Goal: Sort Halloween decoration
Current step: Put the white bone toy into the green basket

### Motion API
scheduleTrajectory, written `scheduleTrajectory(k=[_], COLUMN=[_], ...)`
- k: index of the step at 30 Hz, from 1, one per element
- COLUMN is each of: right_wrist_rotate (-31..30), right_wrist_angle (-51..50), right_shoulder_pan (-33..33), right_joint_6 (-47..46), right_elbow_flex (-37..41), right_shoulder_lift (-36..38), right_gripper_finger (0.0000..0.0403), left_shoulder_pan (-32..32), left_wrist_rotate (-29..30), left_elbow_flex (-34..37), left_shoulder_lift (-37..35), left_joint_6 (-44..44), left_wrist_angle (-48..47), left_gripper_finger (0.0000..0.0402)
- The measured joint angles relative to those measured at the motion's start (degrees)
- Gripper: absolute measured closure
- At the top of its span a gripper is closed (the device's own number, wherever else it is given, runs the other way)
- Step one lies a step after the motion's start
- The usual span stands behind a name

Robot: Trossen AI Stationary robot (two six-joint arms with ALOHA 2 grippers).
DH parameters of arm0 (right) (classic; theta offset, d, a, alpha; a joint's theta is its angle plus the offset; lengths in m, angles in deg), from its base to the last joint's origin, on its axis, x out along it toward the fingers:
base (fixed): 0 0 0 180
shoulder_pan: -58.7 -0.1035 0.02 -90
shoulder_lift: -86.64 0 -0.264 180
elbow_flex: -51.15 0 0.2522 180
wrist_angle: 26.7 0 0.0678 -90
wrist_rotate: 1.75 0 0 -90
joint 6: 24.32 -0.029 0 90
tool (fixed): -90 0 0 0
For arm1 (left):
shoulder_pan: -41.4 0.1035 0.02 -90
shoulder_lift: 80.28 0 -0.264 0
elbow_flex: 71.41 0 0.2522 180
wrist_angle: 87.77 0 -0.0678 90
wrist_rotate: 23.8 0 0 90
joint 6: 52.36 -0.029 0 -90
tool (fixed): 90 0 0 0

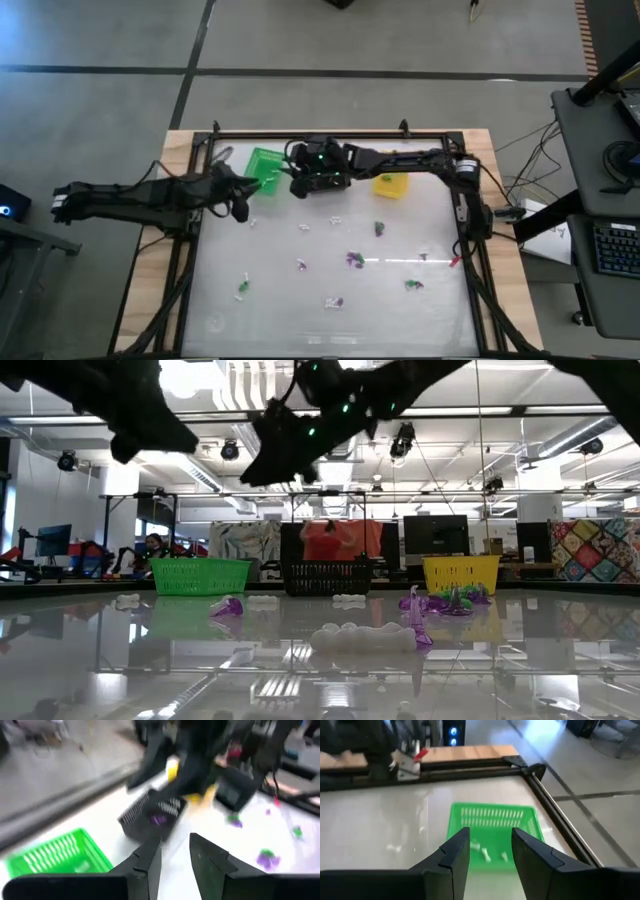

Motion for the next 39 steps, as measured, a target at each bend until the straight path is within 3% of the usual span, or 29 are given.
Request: scheduleTrajectory(k=[7,15,27,39], right_wrist_rotate=[-0.35,-0.35,-0.39,-0.39], right_wrist_angle=[-13.5,-15.47,-15.46,-15.48], right_shoulder_pan=[-1.75,-3.6,-3.85,-3.96], right_joint_6=[1.54,3.51,3.78,3.71], right_elbow_flex=[0.22,0.33,0.48,1.09], right_shoulder_lift=[7.05,9.18,9.25,9.25], right_gripper_finger=[0.0278,0.0289,0.0292,0.0293], left_shoulder_pan=[-0.02,-0.56,-0.72,-0.72], left_wrist_rotate=[-5.67,-15.11,-15.42,-14.22], left_elbow_flex=[-0.37,-0.44,-4.37,-5.01], left_shoulder_lift=[7.72,18.7,32.79,41.2], left_joint_6=[14.19,29.84,31.79,30.74], left_wrist_angle=[-11.43,-19.63,-23.13,-22.83], left_gripper_finger=[0.0318,0.0318,0.0318,0.0318])
